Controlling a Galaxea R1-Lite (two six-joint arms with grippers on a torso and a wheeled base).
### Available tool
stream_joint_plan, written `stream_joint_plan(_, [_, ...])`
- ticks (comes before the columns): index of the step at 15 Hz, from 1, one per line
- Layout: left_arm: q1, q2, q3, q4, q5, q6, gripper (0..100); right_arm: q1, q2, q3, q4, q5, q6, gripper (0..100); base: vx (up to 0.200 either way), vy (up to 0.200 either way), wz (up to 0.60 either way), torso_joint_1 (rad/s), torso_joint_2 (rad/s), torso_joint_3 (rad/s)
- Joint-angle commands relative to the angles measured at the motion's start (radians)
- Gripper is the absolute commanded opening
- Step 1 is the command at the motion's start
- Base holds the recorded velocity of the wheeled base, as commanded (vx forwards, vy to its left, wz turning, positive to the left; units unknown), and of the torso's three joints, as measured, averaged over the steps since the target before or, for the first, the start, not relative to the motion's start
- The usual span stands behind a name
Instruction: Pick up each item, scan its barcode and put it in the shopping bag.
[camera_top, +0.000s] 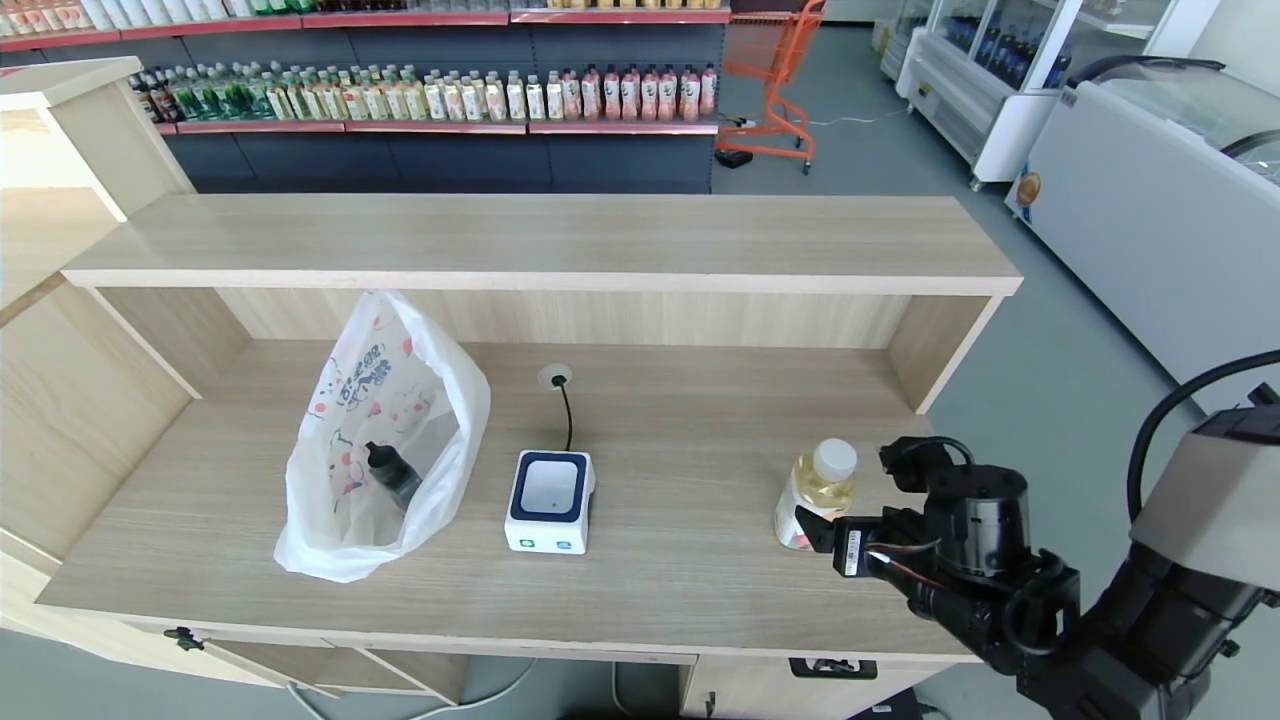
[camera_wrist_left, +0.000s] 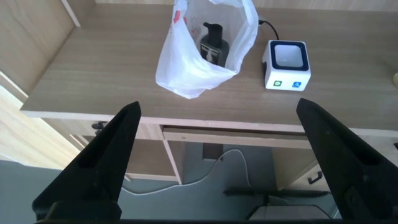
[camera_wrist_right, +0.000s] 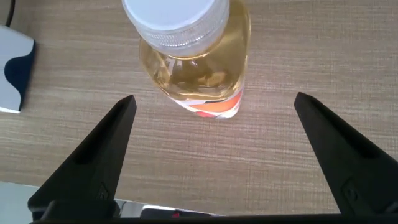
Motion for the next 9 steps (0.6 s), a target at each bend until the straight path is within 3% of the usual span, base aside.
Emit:
stream_joint_plan(1, [0.001, 0.000, 0.000, 0.000, 0.001, 0.000, 100, 0.000, 0.049, -0.022, -0.025, 0.000, -0.020, 100, 0.000, 0.000, 0.00, 0.000, 0.00, 0.000])
stream_joint_plan(9, [0.001, 0.000, 0.000, 0.000, 0.001, 0.000, 100, 0.005, 0.202, -0.129, -0.169, 0.012, -0.076, 100, 0.000, 0.000, 0.00, 0.000, 0.00, 0.000])
